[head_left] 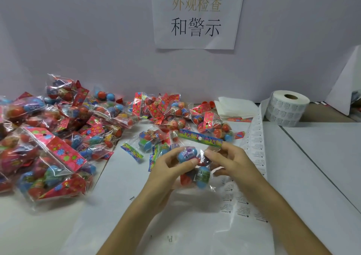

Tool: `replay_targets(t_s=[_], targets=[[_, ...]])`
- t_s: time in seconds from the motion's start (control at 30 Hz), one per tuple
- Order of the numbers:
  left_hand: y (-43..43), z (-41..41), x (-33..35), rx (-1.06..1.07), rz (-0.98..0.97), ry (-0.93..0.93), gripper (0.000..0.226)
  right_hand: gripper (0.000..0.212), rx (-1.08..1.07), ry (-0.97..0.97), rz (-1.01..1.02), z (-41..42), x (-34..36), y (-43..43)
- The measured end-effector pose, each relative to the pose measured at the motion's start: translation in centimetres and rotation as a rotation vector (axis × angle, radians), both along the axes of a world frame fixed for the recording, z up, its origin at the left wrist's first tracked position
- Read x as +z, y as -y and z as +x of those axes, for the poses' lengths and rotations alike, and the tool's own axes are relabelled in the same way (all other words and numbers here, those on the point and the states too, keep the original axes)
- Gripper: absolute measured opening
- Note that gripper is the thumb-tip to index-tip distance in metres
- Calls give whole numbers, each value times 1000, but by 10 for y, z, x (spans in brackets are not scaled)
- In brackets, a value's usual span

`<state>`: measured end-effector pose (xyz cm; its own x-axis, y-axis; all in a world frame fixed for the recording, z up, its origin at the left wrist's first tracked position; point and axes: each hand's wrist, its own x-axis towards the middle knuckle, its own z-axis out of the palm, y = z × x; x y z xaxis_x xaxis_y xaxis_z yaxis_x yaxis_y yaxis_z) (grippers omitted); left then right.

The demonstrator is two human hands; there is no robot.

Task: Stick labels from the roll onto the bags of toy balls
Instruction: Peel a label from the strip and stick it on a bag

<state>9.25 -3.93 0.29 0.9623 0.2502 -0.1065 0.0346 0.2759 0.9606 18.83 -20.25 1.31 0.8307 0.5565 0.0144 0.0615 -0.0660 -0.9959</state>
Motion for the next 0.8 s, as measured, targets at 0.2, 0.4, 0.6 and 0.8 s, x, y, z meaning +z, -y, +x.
replay_targets(t_s=[0.2,0.4,0.6,0.8], targets=[[2,2,2,103,19,-106,24,16,-11,5,14,-1,-1,-1],[-1,3,2,150,8,-102,9,14,-11,67,53,-2,-4,-3],[0,3,0,135,114,-78,13,14,-7,135,64,0,-4,-3],[2,3,-2,215,146,-14,16,30,13,151,53,-3,-1,-4]])
